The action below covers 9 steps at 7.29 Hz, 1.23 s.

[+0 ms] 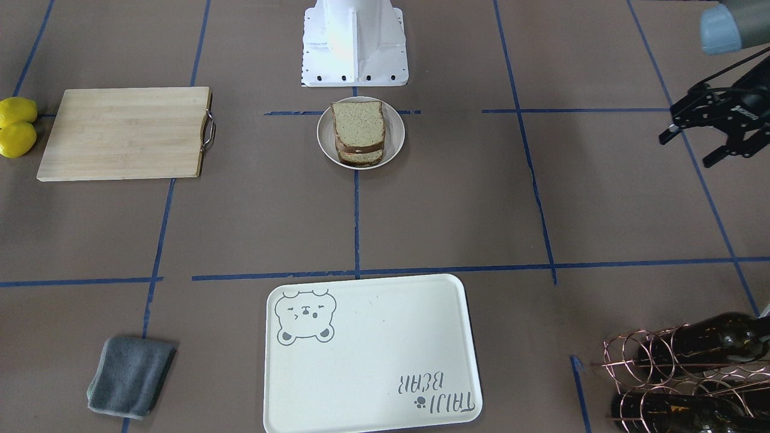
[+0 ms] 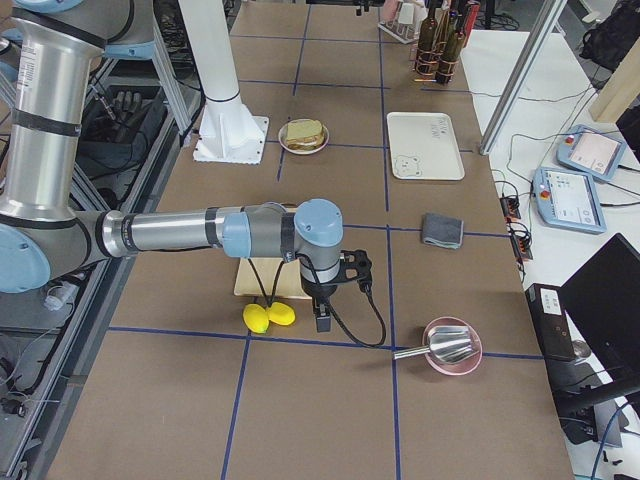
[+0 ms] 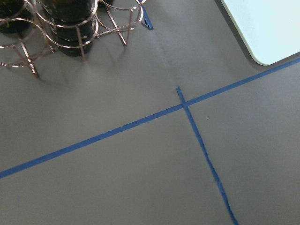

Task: Make sandwich and place on tray
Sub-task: 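Move the left gripper toward the plate rim nearest it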

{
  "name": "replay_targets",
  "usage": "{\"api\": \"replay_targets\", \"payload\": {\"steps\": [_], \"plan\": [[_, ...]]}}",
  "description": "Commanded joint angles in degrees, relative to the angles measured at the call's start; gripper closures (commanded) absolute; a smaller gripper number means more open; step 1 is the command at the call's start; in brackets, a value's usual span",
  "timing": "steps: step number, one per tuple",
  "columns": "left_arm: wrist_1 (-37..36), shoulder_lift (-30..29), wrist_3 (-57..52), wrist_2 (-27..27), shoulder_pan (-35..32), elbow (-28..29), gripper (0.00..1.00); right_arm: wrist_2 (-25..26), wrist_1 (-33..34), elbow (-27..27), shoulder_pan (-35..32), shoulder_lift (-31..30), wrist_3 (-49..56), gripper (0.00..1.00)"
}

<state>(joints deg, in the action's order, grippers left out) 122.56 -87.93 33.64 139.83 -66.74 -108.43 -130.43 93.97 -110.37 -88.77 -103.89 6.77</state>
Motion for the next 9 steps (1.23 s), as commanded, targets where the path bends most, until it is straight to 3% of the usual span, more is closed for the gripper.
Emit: {"api": "replay_targets", "payload": {"steps": [1,2,5,9], "plan": [[3.9,-1.2,17.4,-8.5,11.6,-3.4,0.0,0.0,0.0,0.0,0.0,0.0,0.1,0.0],[3.9,-2.5,21.5,-8.9,14.0,-4.4,0.0,0.0,0.0,0.0,0.0,0.0,0.1,0.0],[3.4,-8.7,37.6,-21.0,26.6,-5.0,0.0,0.0,0.0,0.0,0.0,0.0,0.1,0.0],[-5.8,-18.7,45.6,-32.3,38.1,-1.8,0.0,-0.1,0.0,-0.2,0.0,-0.4,0.1,0.0]]}}
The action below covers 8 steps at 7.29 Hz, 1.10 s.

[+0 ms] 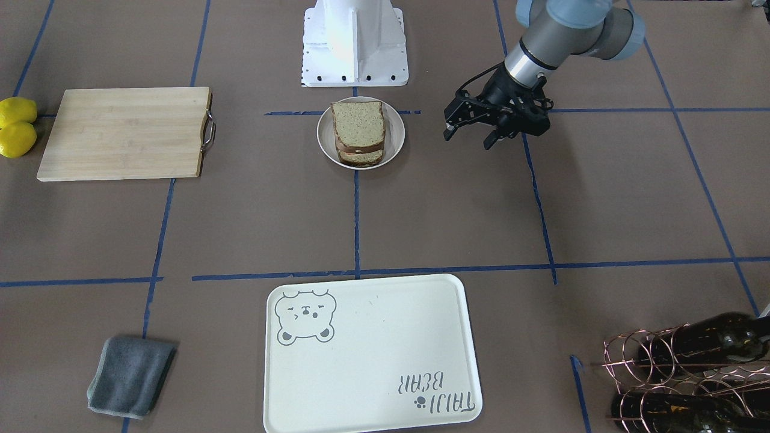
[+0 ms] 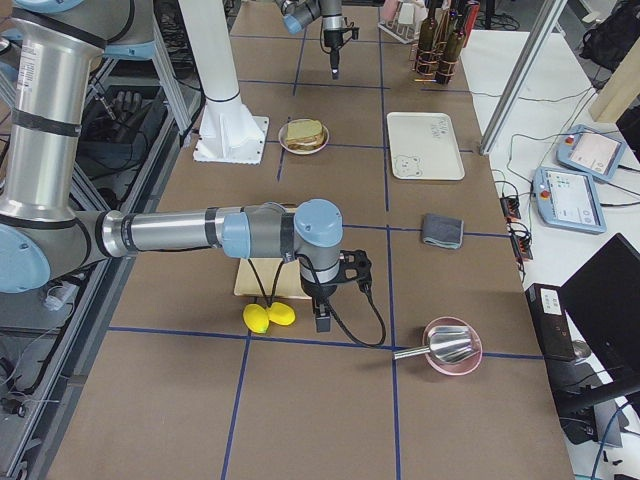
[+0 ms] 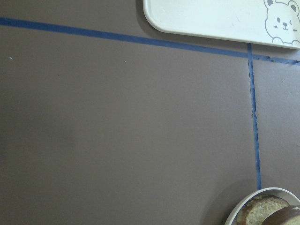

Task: Make sandwich and place on tray
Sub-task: 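Move the left gripper toward the plate rim nearest it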

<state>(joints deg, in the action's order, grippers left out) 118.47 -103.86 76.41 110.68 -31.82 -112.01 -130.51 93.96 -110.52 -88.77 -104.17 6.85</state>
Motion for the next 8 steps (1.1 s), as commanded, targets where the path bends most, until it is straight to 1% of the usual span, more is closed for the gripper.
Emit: {"api": "replay_targets", "payload": {"steps": [1,2,4,6,7,8], "plan": [[-1.8,-4.3,4.2,-5.5,5.6,3.6,0.0,0.0,0.0,0.0,0.0,-0.1,0.0,0.0],[-1.7,-5.2,4.2,-6.4,7.3,5.2,0.01,0.0,0.0,0.0,0.0,-0.1,0.0,0.0],[-1.3,-6.7,4.1,-6.4,9.6,6.9,0.12,0.0,0.0,0.0,0.0,-0.1,0.0,0.0],[-1.1,-6.8,4.1,-6.3,12.0,7.6,0.33,0.0,0.0,-0.1,0.0,-0.1,0.0,0.0],[-1.0,-6.9,4.0,-6.3,12.8,7.6,0.37,0.0,0.0,-0.1,0.0,-0.1,0.0,0.0],[-0.4,-6.9,4.0,-6.3,13.2,7.9,0.39,0.0,0.0,-0.1,0.0,-0.1,0.0,0.0]]}}
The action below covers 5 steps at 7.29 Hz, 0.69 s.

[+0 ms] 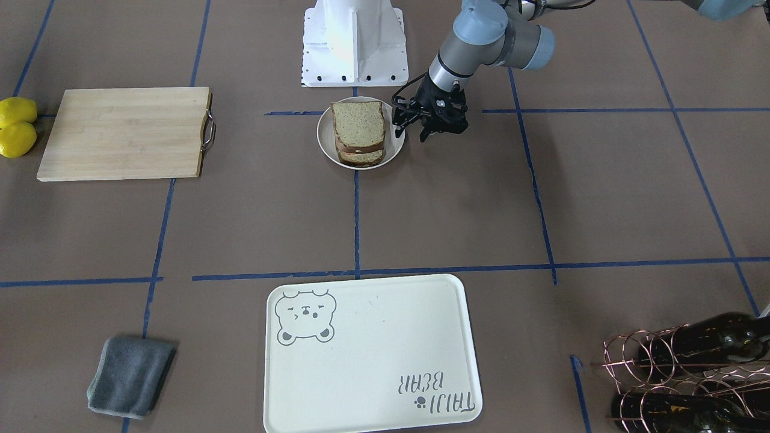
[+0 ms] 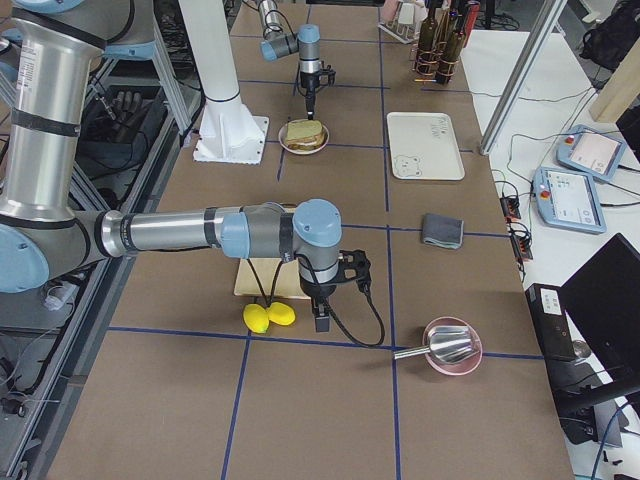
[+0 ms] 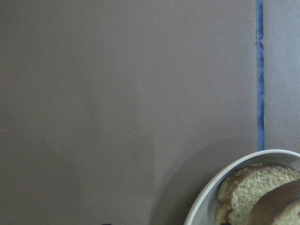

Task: Make sandwich and place on tray
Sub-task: 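Move the left gripper toward the plate rim nearest it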

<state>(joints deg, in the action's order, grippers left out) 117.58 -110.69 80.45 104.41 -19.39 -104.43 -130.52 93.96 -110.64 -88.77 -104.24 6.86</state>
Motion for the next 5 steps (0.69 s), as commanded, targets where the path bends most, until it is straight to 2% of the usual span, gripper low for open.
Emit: {"api": "replay_targets", "payload": {"steps": [1,5], "plan": [[2.3,-0.1,0.1,0.0,1.3,1.4,0.43,0.0,0.0,0.0,0.0,0.0,0.0,0.0],[3.2,-0.4,0.1,0.1,1.8,1.8,0.78,0.0,0.0,0.0,0.0,0.0,0.0,0.0]]}}
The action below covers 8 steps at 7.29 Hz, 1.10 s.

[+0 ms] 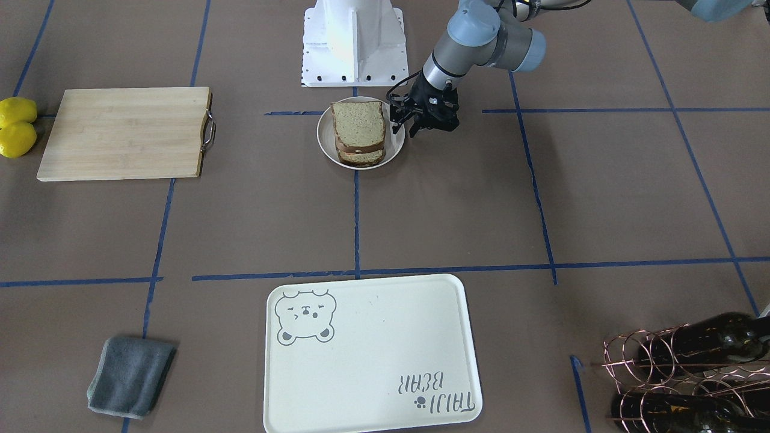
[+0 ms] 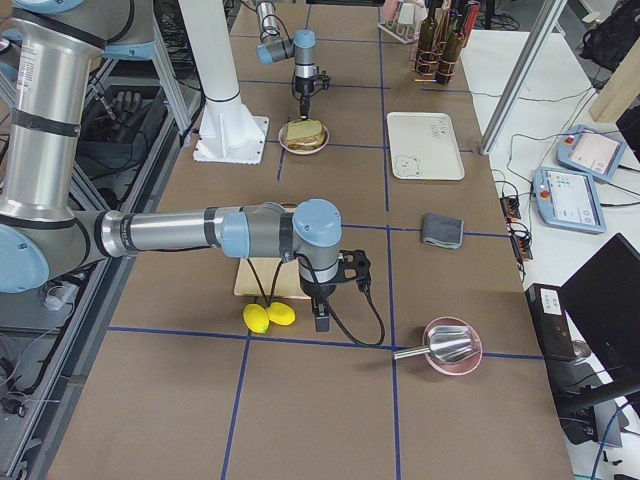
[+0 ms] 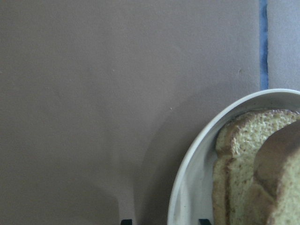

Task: Make sandwich and place on tray
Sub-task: 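Move the left gripper toward the plate rim nearest it, then grip the plate rim with the left gripper and lift the plate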

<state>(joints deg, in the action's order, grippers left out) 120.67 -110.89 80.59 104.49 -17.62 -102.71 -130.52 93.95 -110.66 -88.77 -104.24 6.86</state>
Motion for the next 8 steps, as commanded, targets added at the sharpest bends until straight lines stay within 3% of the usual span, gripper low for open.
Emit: {"api": "replay_targets", "payload": {"steps": [1,4,6,8], "plan": [[0.2,-0.2,-0.1,0.0,0.0,0.3,0.82,0.0,0.0,0.0,0.0,0.0,0.0,0.0],[0.3,-0.3,-0.1,0.0,0.1,0.3,0.82,-0.1,0.0,0.0,0.0,0.0,-0.1,0.0],[0.3,-0.3,-0.3,0.3,0.0,0.0,1.0,-0.1,0.0,0.1,0.0,0.0,0.0,0.0],[1.6,-0.2,-0.4,0.5,0.0,-0.6,1.0,0.0,0.0,0.3,0.0,0.0,-0.1,0.0]]}}
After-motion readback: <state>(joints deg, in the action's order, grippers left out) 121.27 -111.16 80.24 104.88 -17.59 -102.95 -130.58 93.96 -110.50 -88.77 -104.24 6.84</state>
